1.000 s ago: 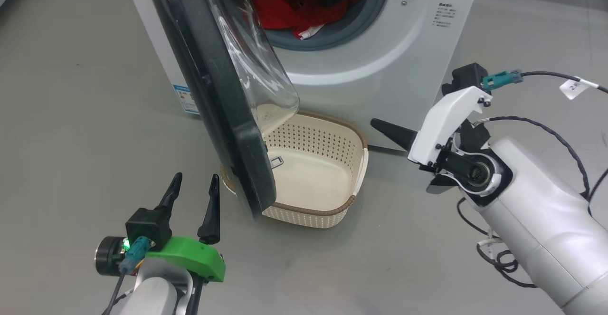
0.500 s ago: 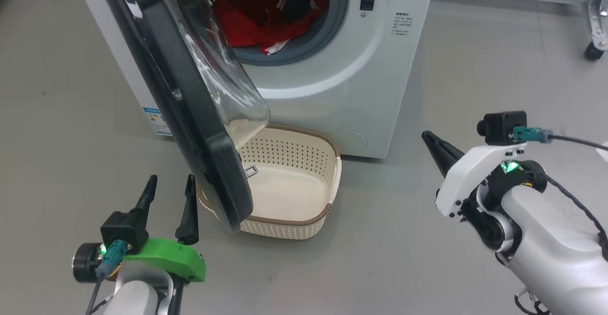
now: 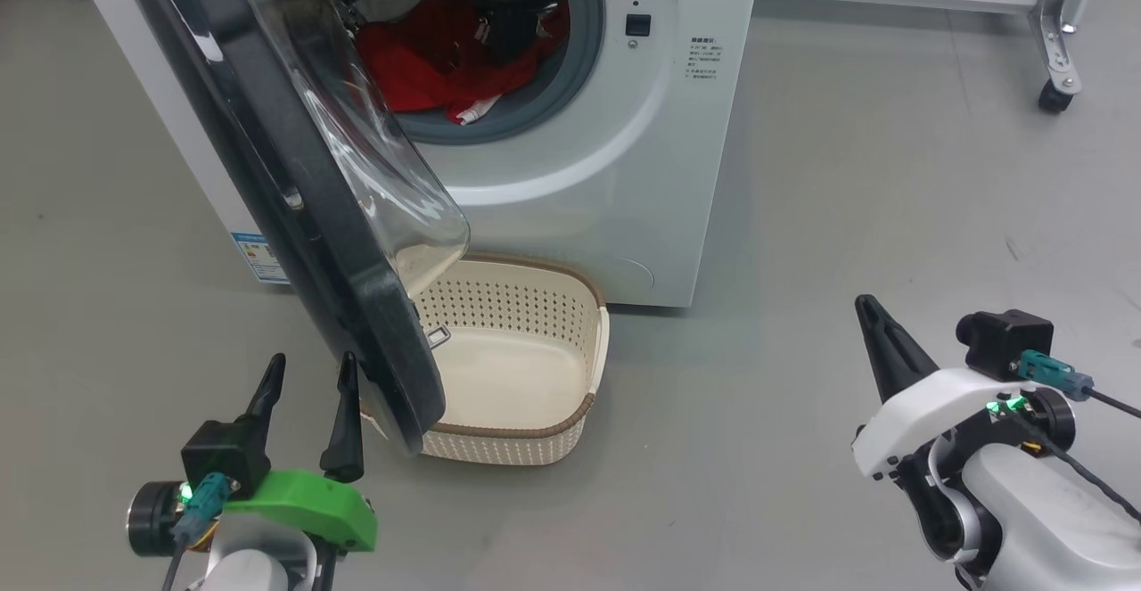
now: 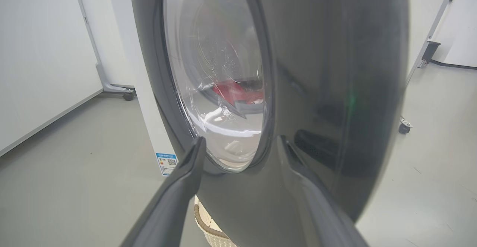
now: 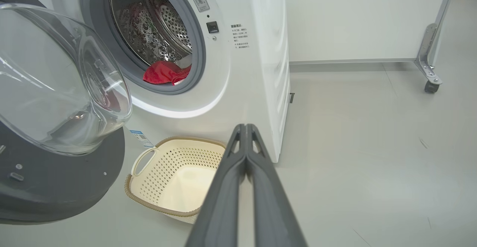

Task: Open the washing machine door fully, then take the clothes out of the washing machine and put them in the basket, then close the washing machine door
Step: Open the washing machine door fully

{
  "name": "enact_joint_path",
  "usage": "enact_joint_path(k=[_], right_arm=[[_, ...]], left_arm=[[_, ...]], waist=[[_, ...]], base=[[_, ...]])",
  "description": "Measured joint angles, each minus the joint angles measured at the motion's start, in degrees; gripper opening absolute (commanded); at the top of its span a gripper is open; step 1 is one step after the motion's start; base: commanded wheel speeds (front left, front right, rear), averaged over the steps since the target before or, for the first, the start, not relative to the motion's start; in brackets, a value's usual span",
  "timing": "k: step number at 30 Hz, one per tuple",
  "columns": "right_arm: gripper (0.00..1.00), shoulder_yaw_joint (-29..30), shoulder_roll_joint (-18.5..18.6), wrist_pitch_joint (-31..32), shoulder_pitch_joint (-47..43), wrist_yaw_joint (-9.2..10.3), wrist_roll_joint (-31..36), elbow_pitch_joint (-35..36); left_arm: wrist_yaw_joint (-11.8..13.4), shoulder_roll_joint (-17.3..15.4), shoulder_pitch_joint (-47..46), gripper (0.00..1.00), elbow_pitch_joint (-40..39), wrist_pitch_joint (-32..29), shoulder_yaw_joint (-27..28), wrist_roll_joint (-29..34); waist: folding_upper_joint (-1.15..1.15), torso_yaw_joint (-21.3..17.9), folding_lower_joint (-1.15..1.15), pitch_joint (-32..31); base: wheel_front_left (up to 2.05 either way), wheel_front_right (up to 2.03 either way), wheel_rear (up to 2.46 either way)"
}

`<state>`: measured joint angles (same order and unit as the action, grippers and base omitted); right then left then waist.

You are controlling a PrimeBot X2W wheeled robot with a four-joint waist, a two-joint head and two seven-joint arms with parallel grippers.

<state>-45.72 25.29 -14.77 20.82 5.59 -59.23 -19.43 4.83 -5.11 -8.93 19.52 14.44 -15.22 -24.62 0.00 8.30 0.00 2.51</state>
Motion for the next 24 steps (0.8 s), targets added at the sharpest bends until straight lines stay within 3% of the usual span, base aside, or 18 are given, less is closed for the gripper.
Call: enact_joint_path(k=[10, 19, 20, 21, 22, 24], right_arm=[[0.0, 5.88, 0.91, 0.02, -5.87, 1.21, 4.1, 1.92], [0.0, 17.9, -1.12, 0.09, -9.7, 1.64, 12.11, 8.13], [0.36, 19.03, -1.53, 0.09, -10.55, 1.64, 12.95, 8.46], [0.87, 20.43, -1.98, 0.09, -11.45, 1.63, 13.69, 8.54], [1.0, 22.2, -2.38, 0.09, -12.45, 1.63, 14.4, 8.5], [1.0, 25.21, -3.02, 0.09, -14.33, 1.63, 15.15, 8.46]], left_arm=[[-0.1, 0.0, 0.83, 1.0, -0.04, 0.0, 0.75, 0.51], [-0.14, 0.02, 1.96, 1.0, -0.19, 0.0, 1.67, 0.52], [-0.16, 0.02, 1.96, 1.0, -0.22, 0.0, 1.72, 0.53], [-0.16, 0.03, 1.97, 1.0, -0.23, 0.0, 1.77, 0.54], [-0.16, 0.04, 1.98, 1.0, -0.25, 0.0, 1.85, 0.68], [-0.19, 0.07, 2.02, 1.0, -0.31, 0.0, 1.91, 1.0]], waist=[[0.0, -0.73, 0.0, -0.27], [0.0, -1.34, 0.0, -0.45], [0.0, -1.36, 0.0, -0.48], [0.0, -1.37, 0.0, -0.52], [0.0, -1.38, 0.0, -0.56], [0.0, -1.4, 0.0, -0.66]], base=[[0.0, 0.0, 0.0], [0.0, 0.0, 0.0], [0.0, 0.0, 0.0], [0.0, 0.0, 0.0], [0.0, 0.0, 0.0], [0.0, 0.0, 0.0]])
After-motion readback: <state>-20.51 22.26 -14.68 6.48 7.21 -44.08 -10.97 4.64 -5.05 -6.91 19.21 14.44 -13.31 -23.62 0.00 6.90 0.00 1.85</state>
